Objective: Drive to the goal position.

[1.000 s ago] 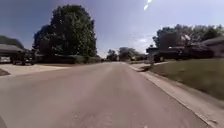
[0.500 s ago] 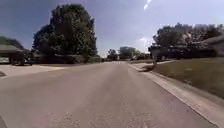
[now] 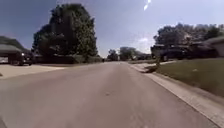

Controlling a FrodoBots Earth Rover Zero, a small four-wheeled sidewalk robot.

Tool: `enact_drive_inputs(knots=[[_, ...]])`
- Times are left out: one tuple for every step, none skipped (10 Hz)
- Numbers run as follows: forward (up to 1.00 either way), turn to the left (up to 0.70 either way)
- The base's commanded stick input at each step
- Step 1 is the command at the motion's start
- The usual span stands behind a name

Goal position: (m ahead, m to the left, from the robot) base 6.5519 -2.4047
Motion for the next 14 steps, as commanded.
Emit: enact_drive_inputs(knots=[[0.70,0.00],[0.70,0.00],[0.70,0.00],[0.70,0.00],[0.70,0.00],[0.70,0.00],[0.70,0.00],[0.70,0.00],[0.70,0.00],[0.70,0.00],[0.70,0.00],[0.70,0.00],[0.70,0.00],[0.70,0.00]])
